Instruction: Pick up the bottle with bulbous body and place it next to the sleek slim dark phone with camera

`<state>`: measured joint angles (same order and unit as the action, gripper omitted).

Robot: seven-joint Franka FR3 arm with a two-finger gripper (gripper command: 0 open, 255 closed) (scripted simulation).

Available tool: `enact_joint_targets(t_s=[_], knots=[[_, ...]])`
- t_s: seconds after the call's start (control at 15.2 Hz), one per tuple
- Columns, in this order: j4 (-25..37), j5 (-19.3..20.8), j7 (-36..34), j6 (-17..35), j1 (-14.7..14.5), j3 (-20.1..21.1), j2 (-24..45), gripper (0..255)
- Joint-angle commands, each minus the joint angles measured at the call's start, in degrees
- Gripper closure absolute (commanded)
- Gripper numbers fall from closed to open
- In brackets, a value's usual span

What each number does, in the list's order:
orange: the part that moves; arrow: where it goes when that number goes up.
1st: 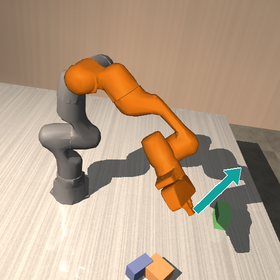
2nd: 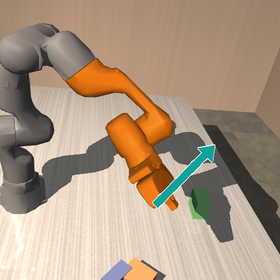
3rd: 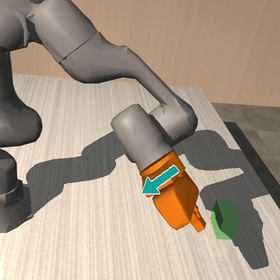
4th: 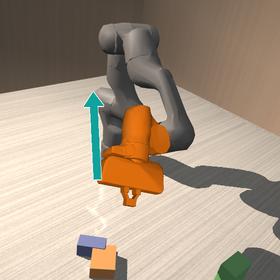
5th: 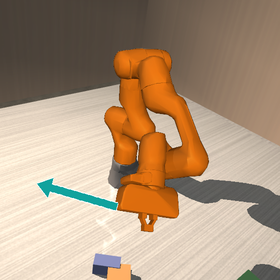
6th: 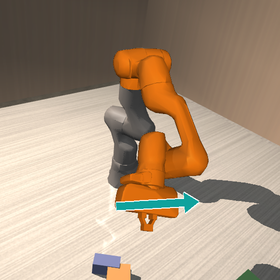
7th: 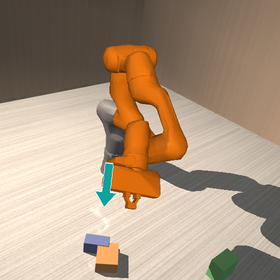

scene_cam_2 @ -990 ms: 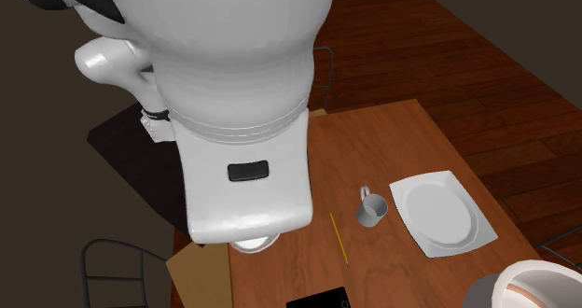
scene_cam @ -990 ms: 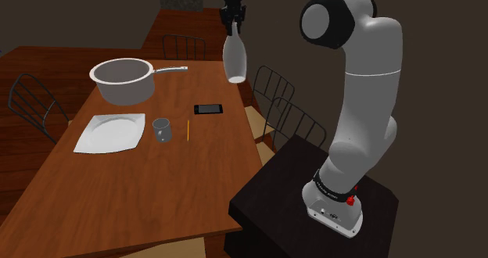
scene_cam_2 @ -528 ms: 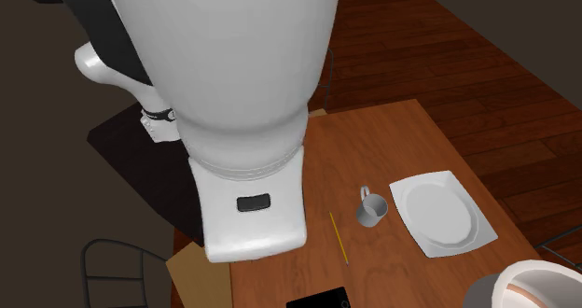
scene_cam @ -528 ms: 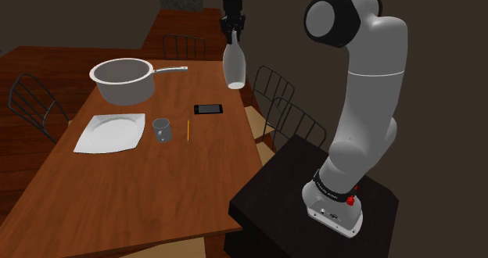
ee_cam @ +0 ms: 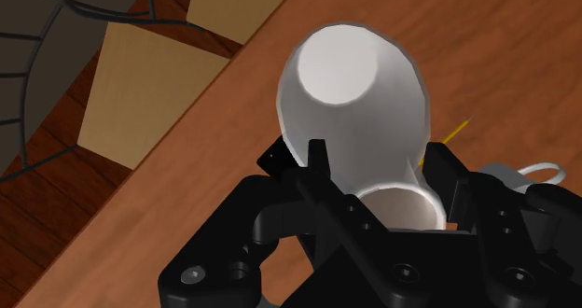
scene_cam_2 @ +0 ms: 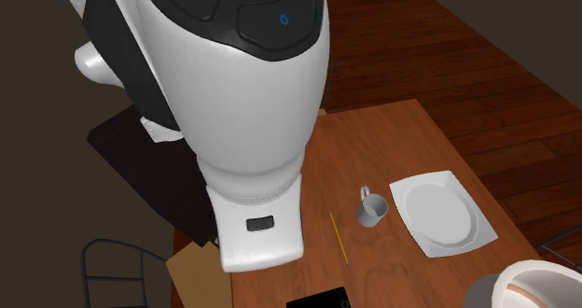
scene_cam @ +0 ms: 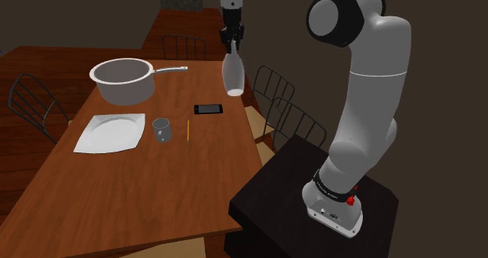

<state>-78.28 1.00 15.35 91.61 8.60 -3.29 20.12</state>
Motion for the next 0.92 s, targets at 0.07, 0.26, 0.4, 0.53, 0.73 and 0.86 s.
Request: enact_joint_targets(t_s=[0.07, 0.26, 0.4, 0.53, 0.73, 0.86], knots=[[-2.8, 0.0, -0.2, 2.7, -0.1, 0.0, -0.2, 255], [-5.2, 0.0, -0.2, 5.0, -0.1, 0.0, -0.2, 255], [-6.6, 0.0, -0.3, 6.5, -0.1, 0.0, -0.1, 255], [-7.9, 0.0, -0.3, 8.0, -0.1, 0.1, 0.0, 255], [-9.8, 0.0, -0.3, 10.2, -0.1, 0.1, 0.3, 255], [-11.0, 0.0, -0.4, 11.6, -0.1, 0.1, 0.6, 255]])
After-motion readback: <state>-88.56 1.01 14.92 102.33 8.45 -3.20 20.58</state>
